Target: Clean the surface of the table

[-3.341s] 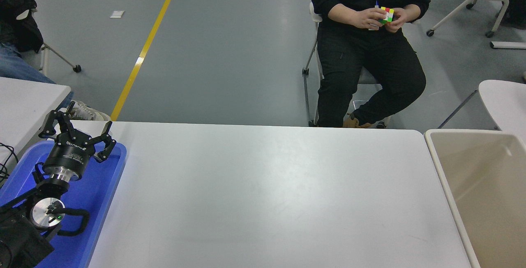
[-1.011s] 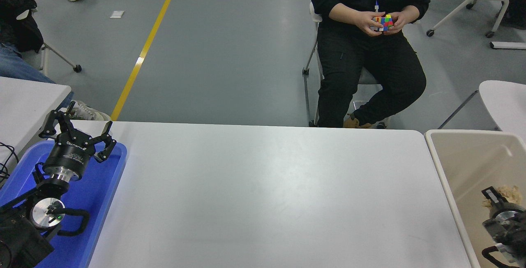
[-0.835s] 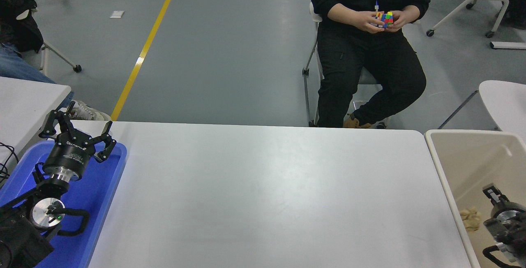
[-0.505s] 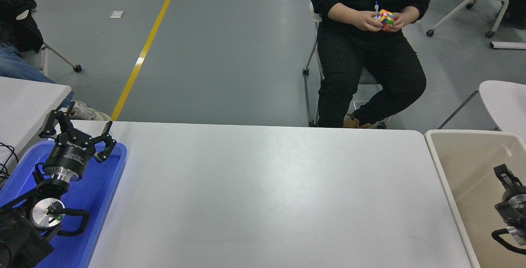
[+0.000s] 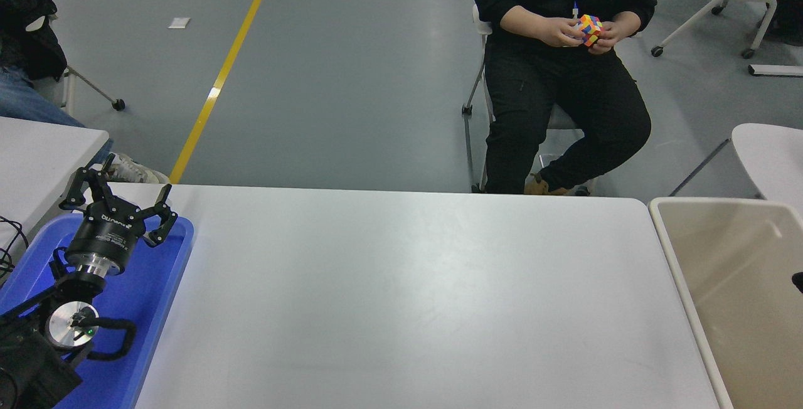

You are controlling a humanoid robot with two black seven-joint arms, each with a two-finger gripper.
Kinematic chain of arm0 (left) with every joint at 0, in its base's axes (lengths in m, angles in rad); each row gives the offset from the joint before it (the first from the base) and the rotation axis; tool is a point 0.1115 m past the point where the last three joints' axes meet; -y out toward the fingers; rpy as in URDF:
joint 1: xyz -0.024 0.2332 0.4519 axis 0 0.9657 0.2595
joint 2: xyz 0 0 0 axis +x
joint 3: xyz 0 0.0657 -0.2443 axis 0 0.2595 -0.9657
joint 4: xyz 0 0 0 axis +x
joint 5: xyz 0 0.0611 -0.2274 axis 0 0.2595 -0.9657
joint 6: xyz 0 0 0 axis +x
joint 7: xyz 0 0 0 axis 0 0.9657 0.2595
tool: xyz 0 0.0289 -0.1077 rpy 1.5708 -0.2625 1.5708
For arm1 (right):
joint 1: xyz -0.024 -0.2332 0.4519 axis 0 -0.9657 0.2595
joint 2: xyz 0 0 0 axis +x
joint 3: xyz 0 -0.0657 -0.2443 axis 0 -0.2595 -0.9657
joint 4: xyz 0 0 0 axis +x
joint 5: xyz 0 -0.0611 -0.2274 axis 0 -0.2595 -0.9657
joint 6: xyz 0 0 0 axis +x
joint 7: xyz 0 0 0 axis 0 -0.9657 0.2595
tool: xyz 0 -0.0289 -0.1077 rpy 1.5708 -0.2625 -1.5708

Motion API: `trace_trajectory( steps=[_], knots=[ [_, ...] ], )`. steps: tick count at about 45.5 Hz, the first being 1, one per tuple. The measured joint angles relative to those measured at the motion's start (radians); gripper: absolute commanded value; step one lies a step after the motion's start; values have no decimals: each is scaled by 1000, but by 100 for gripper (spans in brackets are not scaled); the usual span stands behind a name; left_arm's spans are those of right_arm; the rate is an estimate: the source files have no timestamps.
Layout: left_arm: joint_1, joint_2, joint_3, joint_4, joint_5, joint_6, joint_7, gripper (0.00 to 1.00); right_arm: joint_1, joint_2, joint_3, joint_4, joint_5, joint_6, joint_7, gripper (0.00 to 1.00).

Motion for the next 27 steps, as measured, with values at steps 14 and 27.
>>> trace_trajectory(
  steps=[14, 27],
  knots=[
    [0, 0, 0, 0, 0, 0, 0, 100, 50, -77, 307, 188, 3, -3, 9, 98],
    [0, 0, 0, 0, 0, 0, 0, 100, 31, -96, 487, 361, 3, -6, 12, 99]
  ],
)
